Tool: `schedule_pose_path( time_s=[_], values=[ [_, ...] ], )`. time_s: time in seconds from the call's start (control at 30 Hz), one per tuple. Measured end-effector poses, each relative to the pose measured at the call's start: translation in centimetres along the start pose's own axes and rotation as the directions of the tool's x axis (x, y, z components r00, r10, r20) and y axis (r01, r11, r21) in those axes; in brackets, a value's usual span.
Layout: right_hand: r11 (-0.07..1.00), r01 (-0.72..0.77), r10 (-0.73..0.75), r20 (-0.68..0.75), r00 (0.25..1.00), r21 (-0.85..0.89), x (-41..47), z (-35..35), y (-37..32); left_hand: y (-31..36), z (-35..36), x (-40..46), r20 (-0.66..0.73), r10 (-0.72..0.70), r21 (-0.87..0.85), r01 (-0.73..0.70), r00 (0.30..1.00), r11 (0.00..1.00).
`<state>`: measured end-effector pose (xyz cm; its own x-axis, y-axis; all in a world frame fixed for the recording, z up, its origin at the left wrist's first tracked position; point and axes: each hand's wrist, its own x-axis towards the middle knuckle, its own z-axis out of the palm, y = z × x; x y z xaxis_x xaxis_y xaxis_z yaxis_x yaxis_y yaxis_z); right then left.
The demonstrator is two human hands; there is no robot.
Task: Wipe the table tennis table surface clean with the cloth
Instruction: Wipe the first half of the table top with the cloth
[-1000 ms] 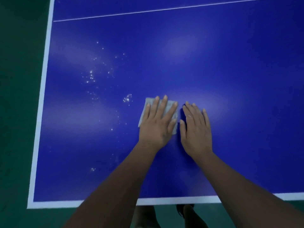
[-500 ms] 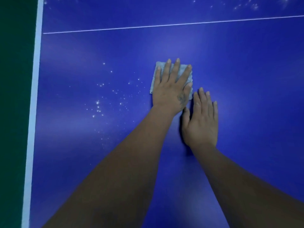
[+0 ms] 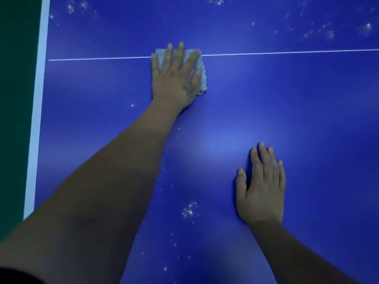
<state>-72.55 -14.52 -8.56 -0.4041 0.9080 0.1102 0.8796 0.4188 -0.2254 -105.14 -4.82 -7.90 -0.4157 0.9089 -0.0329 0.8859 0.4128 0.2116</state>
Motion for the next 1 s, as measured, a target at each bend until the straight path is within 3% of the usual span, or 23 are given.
schedule_pose_path(
  time_s=[0.23,0.5,0.63,0.73,0.8,1.0],
  values=[
    [1.0,-0.002,0.002,0.003,1.0,-0.007,0.0,0.0,-0.1,0.6,1.1,-7.2,-0.095,0.011,0.004,-0.01,0.995,1.0],
    [1.0,-0.002,0.002,-0.009,1.0,0.004,-0.1,0.0,0.0,6.9,1.4,-25.4,0.005,0.071,-0.067,-0.071,0.997,0.995],
    [1.0,-0.002,0.002,-0.025,1.0,0.01,-0.1,-0.1,-0.1,5.2,1.7,-21.3,-0.06,0.132,-0.036,-0.134,0.99,0.99],
    [1.0,0.001,-0.001,-0.027,1.0,0.014,-0.1,0.0,-0.1,3.4,1.8,-16.7,-0.096,0.068,-0.029,-0.071,0.993,0.997],
    [1.0,-0.002,0.002,-0.021,1.0,0.012,-0.1,0.0,0.0,3.8,2.0,-16.8,-0.096,0.05,-0.026,-0.052,0.994,0.998],
    [1.0,0.012,-0.011,-0.036,0.999,0.007,-0.1,0.1,0.1,5.4,1.9,-19.2,-0.061,0.172,-0.04,-0.175,0.983,0.984]
  ],
)
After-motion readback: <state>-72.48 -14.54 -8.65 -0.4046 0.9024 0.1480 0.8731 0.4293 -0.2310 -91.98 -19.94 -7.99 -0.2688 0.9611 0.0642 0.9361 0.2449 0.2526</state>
